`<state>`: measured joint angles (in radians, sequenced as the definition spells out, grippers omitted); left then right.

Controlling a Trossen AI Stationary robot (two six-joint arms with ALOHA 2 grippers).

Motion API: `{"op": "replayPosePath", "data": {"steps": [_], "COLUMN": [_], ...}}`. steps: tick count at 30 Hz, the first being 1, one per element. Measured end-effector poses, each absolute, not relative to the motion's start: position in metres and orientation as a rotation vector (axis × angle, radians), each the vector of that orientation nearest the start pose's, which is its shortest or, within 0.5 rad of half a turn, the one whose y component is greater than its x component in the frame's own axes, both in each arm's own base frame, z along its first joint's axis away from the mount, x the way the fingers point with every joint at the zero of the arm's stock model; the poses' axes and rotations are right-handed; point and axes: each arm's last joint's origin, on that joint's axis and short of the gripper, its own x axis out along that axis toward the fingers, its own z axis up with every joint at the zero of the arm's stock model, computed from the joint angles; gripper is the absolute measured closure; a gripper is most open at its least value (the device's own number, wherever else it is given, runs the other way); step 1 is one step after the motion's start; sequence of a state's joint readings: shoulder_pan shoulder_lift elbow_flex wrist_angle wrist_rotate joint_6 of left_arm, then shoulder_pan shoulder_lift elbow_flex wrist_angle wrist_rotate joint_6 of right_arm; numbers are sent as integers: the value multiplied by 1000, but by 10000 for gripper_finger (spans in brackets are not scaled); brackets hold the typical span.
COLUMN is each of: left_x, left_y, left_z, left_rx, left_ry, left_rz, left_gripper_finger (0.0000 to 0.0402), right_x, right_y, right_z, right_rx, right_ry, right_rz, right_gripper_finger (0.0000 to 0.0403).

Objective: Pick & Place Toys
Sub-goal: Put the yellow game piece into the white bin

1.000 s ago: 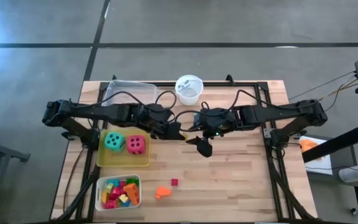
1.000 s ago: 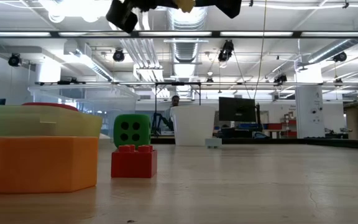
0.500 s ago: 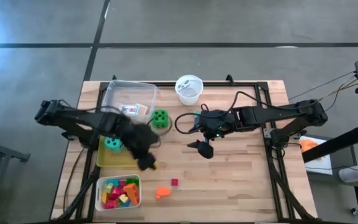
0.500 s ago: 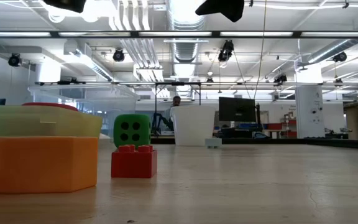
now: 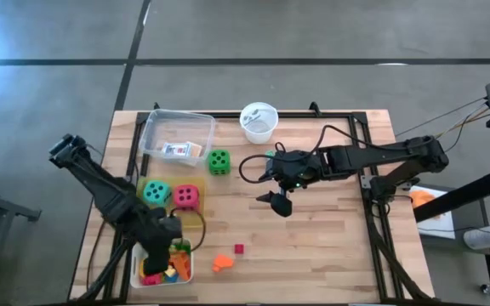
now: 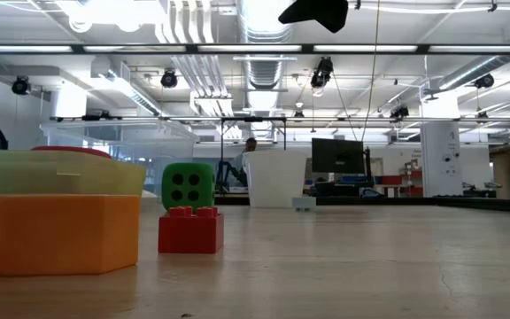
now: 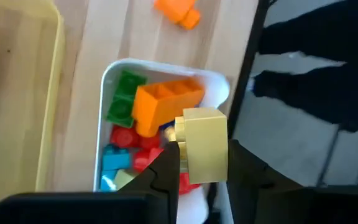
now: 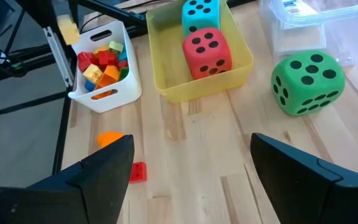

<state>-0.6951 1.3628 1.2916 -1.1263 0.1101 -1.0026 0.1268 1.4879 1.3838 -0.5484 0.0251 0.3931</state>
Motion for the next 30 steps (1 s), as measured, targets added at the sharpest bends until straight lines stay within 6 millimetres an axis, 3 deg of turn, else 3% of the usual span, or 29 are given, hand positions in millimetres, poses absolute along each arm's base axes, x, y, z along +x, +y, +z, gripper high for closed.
{"op": "replayPosePath", "data": {"steps": [10,20,30], "left_x": [171,161,157], "left_y": [-175,-172,-168], "left_z": [264,213,199], "left_rx": [-448,-557,-579], "left_ry": [1462,1592,1610], "left_rz": [16,33,88], "left_gripper_finger": [319,317,289], "right_x": [323,323,323], "right_y": [40,40,40], "right_z": [342,342,342], "right_rx": [330,344,345], "right_ry": [657,658,658], "right_rz": [-31,-35,-35], "right_gripper_finger": [86,85,86]}}
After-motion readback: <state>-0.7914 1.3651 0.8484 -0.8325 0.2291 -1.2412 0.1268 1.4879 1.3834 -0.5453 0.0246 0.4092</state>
